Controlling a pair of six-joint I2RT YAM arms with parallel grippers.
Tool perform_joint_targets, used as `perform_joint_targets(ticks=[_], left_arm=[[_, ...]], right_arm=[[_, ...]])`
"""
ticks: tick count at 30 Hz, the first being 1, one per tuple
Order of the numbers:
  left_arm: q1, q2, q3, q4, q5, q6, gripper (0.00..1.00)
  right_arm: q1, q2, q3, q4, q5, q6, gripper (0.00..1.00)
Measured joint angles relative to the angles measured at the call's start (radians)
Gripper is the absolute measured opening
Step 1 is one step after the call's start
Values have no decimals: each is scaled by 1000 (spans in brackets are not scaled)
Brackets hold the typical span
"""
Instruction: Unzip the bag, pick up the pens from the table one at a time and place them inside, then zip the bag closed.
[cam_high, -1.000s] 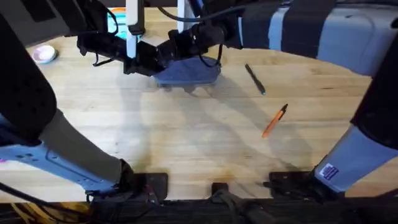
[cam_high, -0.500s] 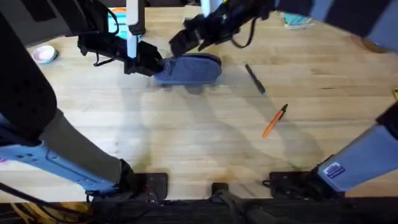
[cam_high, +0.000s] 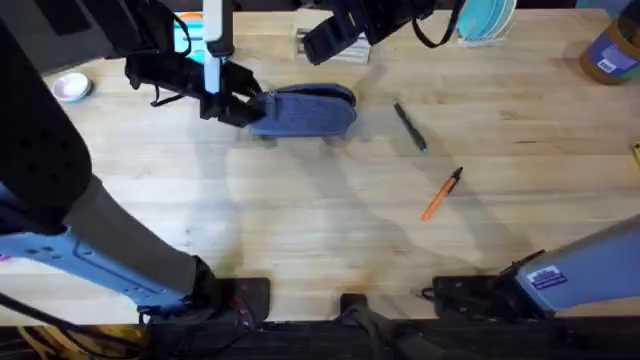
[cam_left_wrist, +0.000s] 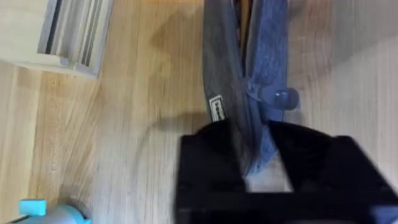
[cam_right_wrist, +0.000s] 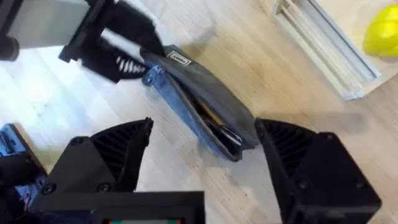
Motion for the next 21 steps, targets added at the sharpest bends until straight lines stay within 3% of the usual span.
perform_joint_targets(ticks=[4,5,10,11,16,21], left_arm=[[-8,0,0,0,16,0,902],[-10,0,0,-1,18,-1,969],[-12,0,0,5,21,-1,993],[0,-2,6,-50,25,0,993],[63,-62,55,-160,25,0,992],[133,-159,122,-250,32,0,993]], right_arm=[[0,0,0,2,4,-8,997],[0,0,0,2,4,-12,997],[4,0,0,2,5,-36,976],[13,0,0,9,5,-41,758],[31,11,0,46,5,-68,72],[70,31,0,43,8,-267,31]])
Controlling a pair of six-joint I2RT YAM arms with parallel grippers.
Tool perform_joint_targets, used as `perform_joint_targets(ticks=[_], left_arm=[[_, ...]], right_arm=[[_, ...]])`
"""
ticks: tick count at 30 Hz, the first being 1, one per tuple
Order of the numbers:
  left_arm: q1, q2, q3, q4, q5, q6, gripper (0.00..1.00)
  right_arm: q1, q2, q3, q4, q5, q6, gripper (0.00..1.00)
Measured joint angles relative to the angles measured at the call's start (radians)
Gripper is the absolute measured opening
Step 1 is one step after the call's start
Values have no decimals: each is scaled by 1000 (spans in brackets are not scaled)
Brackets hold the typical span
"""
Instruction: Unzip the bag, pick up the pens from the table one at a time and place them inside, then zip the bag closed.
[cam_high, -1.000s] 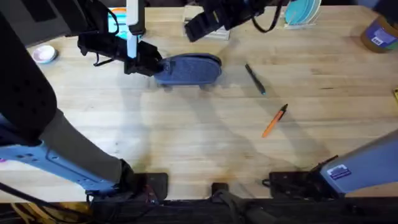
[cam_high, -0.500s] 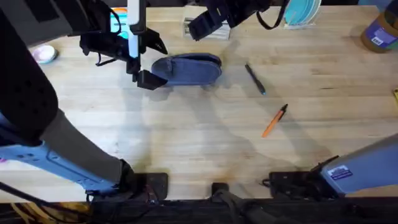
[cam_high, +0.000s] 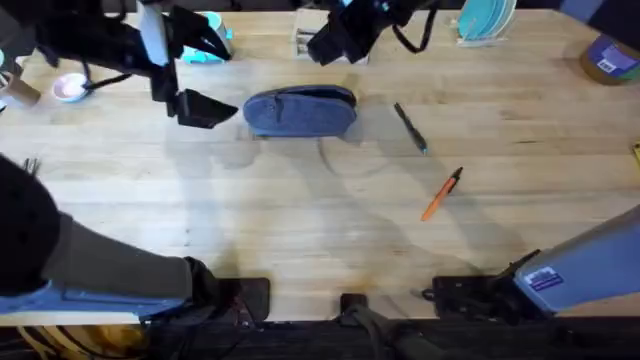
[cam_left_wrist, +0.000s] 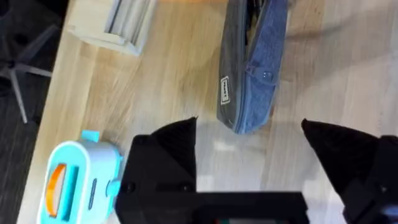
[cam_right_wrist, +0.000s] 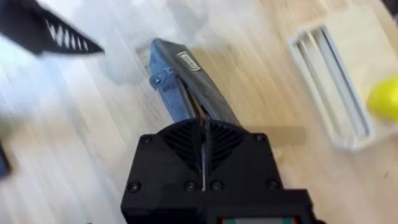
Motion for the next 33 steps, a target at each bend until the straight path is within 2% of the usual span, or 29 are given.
perform_joint_targets(ticks=[6,11,33], left_arm=[[24,-49,14,-61,-3,0,993],[24,-56,14,-80,-11,0,993],[24,-78,14,-85,-11,0,994]], right_arm=[[75,31,0,-3,3,-260,31],[87,80,0,-16,5,-369,31],[38,175,0,-10,74,-429,32]])
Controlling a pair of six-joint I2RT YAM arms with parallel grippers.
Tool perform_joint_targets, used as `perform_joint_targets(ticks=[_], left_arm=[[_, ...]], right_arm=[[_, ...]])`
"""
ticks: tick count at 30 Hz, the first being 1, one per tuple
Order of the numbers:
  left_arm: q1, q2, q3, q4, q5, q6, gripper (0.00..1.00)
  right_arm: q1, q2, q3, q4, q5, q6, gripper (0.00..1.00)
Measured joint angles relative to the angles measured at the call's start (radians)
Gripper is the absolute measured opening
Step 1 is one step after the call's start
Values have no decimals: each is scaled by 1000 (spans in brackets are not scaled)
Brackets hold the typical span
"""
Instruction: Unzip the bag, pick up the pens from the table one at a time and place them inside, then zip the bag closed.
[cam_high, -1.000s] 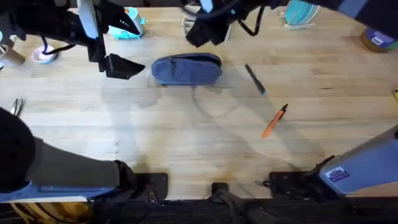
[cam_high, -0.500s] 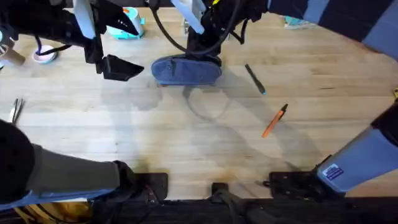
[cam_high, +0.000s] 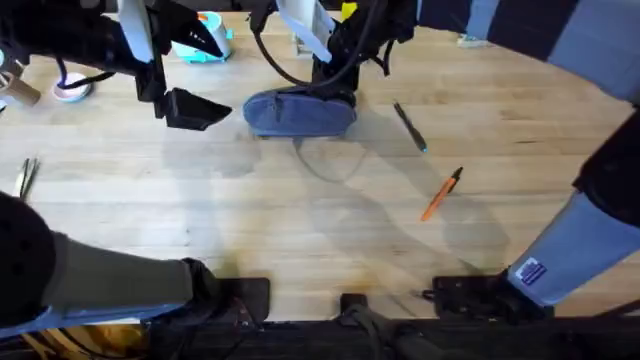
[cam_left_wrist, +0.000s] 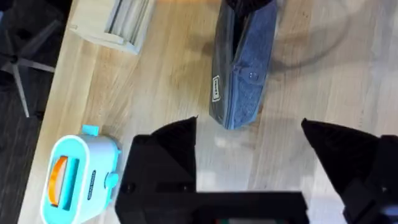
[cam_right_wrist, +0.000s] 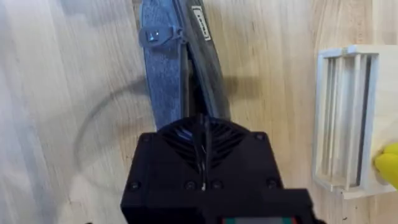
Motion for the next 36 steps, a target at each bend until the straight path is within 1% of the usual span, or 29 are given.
perform_joint_targets(ticks=[2,6,12,13,18,25,30,31,32,33,36], left_arm=[[0,0,0,0,0,0,994],[0,0,0,0,0,0,993],[0,0,0,0,0,0,993],[0,0,0,0,0,0,993],[0,0,0,0,0,0,993],[0,0,0,0,0,0,993],[0,0,0,0,0,0,993],[0,0,0,0,0,0,993],[0,0,0,0,0,0,993],[0,0,0,0,0,0,993],[0,0,0,0,0,0,993]], right_arm=[[0,4,0,3,0,-1,33],[4,59,0,29,-7,-7,32],[8,70,0,44,-17,-8,32],[8,71,0,67,-55,-9,33],[8,78,0,94,-113,-10,34],[8,120,0,85,-143,-10,33],[8,121,1,71,-147,-9,38],[9,121,1,69,-148,-7,63],[9,121,1,67,-148,-6,115],[9,121,1,63,-148,-4,239],[8,121,1,54,-146,-4,670]])
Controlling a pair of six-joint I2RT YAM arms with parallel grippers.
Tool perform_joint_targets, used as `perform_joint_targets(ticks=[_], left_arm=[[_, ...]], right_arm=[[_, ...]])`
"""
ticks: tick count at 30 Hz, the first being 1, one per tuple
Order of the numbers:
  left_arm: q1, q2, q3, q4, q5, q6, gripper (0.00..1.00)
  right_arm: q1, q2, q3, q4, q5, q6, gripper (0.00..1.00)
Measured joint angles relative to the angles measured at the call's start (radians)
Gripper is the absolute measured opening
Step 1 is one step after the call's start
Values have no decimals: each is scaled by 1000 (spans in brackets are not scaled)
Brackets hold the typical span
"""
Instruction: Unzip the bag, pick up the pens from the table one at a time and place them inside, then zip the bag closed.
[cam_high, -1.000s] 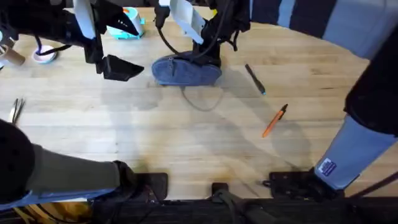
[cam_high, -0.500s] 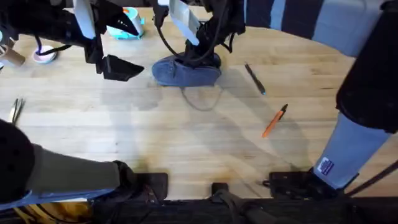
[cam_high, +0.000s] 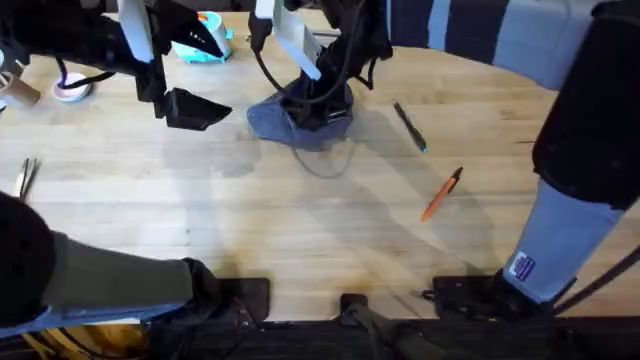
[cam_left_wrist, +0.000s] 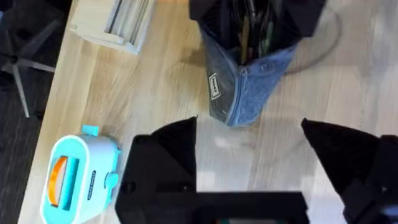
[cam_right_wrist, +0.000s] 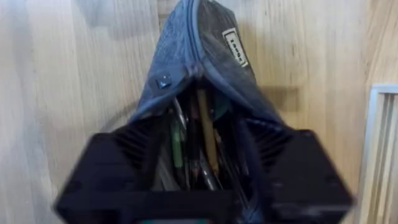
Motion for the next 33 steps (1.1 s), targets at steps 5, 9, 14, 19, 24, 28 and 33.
perform_joint_targets(ticks=[5,9,14,19,24,28,33], left_arm=[[0,0,0,0,0,0,993],[0,0,0,0,0,0,993],[0,0,0,0,0,0,993],[0,0,0,0,0,0,993],[0,0,0,0,0,0,994],[0,0,0,0,0,0,994],[0,0,0,0,0,0,994]], right_arm=[[0,0,0,-2,0,-4,995],[0,0,0,-3,0,-3,995],[4,0,0,-8,4,-2,996],[12,-50,0,-54,7,15,997],[15,-187,0,-124,25,58,997],[17,-321,0,-211,98,109,997],[15,-478,0,-361,205,206,997]])
